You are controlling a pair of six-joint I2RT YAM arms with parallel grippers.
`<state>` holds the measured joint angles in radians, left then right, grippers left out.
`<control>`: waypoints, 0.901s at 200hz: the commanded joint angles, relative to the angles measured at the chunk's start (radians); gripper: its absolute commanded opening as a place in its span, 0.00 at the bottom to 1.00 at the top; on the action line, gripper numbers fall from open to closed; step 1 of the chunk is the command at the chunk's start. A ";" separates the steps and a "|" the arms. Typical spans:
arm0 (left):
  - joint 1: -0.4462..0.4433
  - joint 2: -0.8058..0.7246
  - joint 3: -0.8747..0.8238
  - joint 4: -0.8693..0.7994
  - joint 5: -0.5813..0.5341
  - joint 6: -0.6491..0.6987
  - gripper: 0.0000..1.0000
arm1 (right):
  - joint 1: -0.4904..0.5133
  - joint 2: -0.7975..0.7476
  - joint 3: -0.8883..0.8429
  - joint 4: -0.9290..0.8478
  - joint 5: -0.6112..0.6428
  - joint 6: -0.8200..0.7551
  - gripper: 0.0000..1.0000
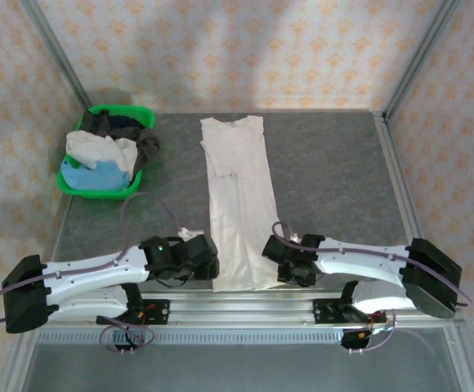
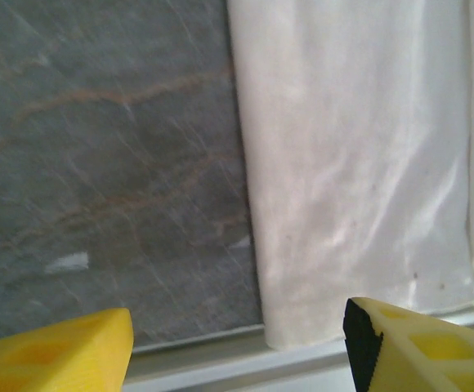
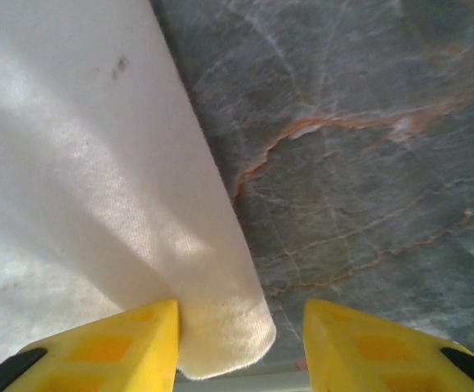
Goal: Fold and stack the t-shirts
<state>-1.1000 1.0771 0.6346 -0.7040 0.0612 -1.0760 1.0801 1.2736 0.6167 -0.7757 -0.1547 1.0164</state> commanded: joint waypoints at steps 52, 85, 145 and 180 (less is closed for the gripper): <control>-0.107 0.226 -0.016 0.227 -0.011 -0.139 0.63 | 0.006 0.089 -0.020 0.099 -0.056 -0.040 0.38; -0.109 0.289 -0.035 0.345 0.023 -0.153 0.54 | 0.005 0.065 -0.032 0.090 -0.045 -0.035 0.34; -0.110 0.263 -0.054 0.329 0.000 -0.183 0.10 | 0.004 0.020 -0.025 0.069 -0.023 -0.037 0.22; -0.110 0.172 -0.075 0.300 -0.049 -0.210 0.00 | 0.000 -0.010 0.014 0.018 0.009 -0.054 0.08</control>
<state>-1.2045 1.3060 0.5758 -0.4511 0.0513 -1.2499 1.0794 1.2858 0.6128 -0.7033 -0.1814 0.9726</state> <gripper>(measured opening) 0.050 0.128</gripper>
